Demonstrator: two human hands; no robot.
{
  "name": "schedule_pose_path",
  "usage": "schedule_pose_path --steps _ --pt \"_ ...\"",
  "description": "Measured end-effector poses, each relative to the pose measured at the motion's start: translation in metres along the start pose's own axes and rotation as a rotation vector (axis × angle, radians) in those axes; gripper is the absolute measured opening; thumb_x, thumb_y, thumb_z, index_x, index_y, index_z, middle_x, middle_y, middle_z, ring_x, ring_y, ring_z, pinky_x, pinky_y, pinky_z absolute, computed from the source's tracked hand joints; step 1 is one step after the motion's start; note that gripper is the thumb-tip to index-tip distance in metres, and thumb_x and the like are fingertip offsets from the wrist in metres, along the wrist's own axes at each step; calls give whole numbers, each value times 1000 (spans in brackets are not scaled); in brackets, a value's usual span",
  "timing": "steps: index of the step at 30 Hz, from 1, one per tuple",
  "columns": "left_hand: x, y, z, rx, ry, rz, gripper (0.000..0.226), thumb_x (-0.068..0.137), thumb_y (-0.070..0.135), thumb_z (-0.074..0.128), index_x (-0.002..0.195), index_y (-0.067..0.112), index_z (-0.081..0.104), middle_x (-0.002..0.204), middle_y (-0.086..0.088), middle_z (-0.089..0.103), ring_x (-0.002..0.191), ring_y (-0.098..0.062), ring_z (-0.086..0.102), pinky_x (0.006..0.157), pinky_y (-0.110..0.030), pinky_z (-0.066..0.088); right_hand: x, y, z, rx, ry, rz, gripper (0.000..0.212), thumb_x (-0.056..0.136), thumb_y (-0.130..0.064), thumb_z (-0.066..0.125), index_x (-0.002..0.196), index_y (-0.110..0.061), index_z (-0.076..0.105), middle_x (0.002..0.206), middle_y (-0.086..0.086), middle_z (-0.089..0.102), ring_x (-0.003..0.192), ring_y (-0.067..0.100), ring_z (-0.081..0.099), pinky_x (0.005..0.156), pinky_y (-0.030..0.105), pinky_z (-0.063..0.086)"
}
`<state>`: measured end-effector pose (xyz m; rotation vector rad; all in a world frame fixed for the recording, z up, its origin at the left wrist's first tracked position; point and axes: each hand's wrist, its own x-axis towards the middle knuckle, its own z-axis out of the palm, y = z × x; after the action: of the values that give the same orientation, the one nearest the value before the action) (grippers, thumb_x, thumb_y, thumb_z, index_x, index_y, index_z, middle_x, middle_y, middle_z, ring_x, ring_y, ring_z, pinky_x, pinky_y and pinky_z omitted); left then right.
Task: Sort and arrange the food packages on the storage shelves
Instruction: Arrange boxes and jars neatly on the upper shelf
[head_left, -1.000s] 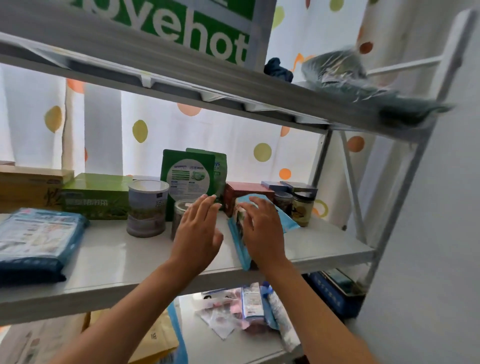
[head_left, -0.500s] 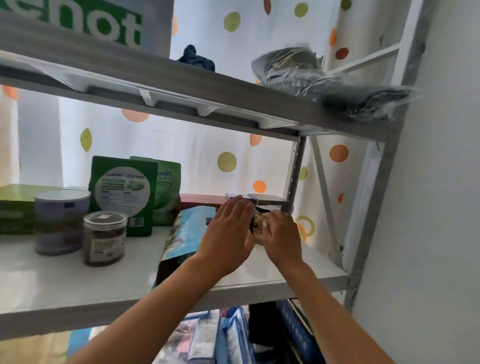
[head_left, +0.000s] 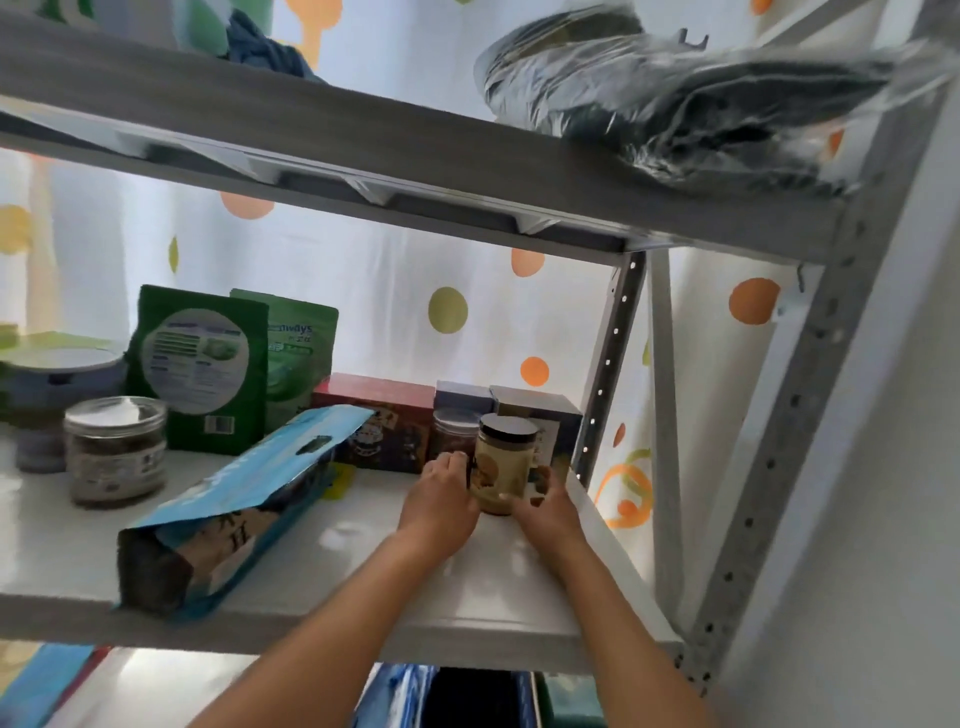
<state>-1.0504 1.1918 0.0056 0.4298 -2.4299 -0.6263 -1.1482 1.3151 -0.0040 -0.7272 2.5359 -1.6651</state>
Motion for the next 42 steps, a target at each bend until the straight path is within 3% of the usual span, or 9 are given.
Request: schedule_pose_path --steps 6,11,16,19,22,27,31,38,42 --pt "11 -7 27 -91 -55 -124 52 99 22 49 148 12 35 147 -7 43 133 -21 42 107 -30 37 11 13 3 226 34 -32 72 88 -1 67 151 -24 39 134 3 56 123 19 55 70 7 50" --pt "14 -11 34 -140 -122 -24 65 99 28 50 156 15 21 157 -4 35 140 -19 37 112 -31 34 12 15 4 266 -60 -58 84 74 -24 67 152 -31 38 141 -1 53 127 18 53 97 25 52" --pt "16 -17 41 11 -217 81 85 99 33 50 157 7 -6 164 -11 14 141 -28 35 111 -35 37 25 15 5 438 -128 -40 72 72 -23 71 141 -30 50 124 6 69 115 24 66 89 31 58" --pt "11 -18 39 -80 -150 177 82 98 32 55 158 11 3 161 -5 22 141 -22 34 113 -31 36 18 20 -1 453 -63 0 61 82 -37 78 138 -30 55 123 3 70 114 23 67 97 43 57" --pt "6 -19 38 -95 -59 313 84 95 32 62 158 12 10 150 -2 29 131 -22 42 105 -32 46 10 20 -7 488 -9 39 48 84 -32 80 128 -20 64 119 6 72 109 25 69 95 44 58" --pt "-2 -15 34 -210 36 347 81 90 43 68 155 18 27 139 3 39 116 -12 50 87 -12 44 1 16 -12 488 6 105 63 74 -57 78 124 -20 67 114 5 74 105 27 70 94 47 58" --pt "-3 -12 29 -413 -20 194 79 86 53 68 150 23 33 135 5 46 111 -11 56 84 -17 50 1 15 -10 453 -19 176 73 65 -78 70 115 -25 67 111 4 75 103 26 72 98 47 57" --pt "1 -14 29 -478 -171 7 62 84 67 58 126 22 59 104 9 70 87 -2 64 67 -16 51 3 14 -12 527 -11 181 94 61 -79 74 131 -18 61 118 9 73 104 30 72 95 50 58" --pt "2 -13 27 -465 -103 5 60 80 66 62 119 21 58 102 7 68 83 -2 63 58 -13 49 2 10 -13 532 -29 173 84 69 -72 63 133 -18 56 123 11 69 107 31 70 92 51 58"
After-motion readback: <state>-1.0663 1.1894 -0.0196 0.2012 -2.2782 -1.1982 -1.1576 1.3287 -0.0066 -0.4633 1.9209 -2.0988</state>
